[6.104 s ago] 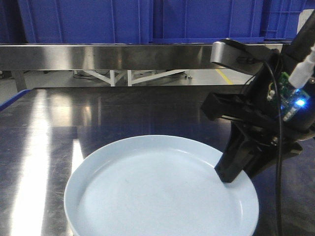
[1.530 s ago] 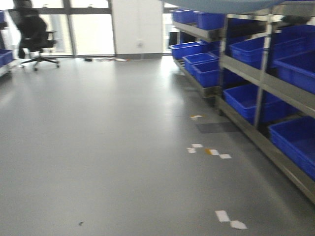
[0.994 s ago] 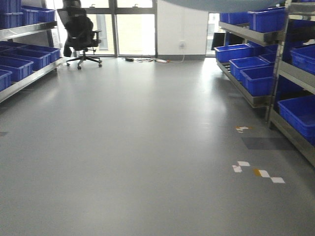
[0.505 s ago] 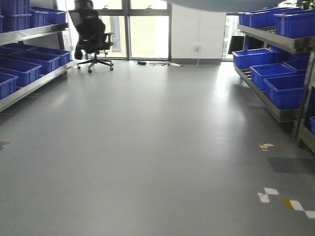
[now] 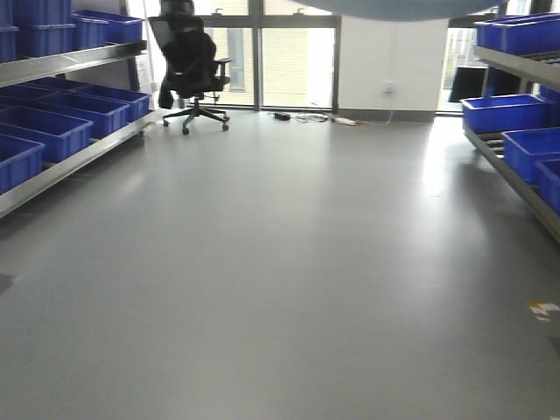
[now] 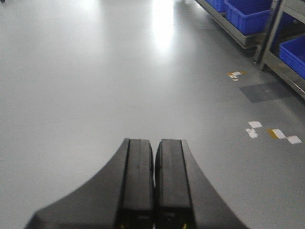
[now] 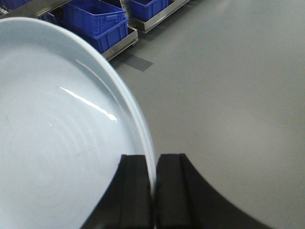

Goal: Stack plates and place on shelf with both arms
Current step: 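Drive to the shelf rack holding the plates in the right gripper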

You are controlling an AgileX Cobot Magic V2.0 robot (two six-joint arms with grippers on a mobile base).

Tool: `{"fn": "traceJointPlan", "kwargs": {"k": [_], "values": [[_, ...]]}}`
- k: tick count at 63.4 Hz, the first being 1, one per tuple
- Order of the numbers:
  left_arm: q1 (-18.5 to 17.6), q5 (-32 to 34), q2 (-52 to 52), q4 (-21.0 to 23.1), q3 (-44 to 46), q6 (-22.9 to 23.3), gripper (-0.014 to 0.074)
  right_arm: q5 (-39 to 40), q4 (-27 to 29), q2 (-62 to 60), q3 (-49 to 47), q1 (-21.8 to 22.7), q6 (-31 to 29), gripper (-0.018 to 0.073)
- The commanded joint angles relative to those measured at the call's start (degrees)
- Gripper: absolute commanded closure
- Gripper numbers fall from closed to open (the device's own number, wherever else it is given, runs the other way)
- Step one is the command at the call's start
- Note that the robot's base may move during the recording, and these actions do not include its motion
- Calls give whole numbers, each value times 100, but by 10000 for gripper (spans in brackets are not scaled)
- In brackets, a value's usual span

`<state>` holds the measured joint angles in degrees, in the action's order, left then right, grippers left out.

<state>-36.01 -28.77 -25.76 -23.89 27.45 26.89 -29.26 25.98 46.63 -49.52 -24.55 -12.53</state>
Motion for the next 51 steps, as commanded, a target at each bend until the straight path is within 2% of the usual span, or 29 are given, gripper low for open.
{"fn": "traceJointPlan", "kwargs": {"k": [1,51], "values": [[-38,389,-27,-65,170,48,512,465,114,-66,-211,-4,-22,503],[-38,389,-27,-65,170,48,512,424,114,-66,-211,-4,-22,503]]}}
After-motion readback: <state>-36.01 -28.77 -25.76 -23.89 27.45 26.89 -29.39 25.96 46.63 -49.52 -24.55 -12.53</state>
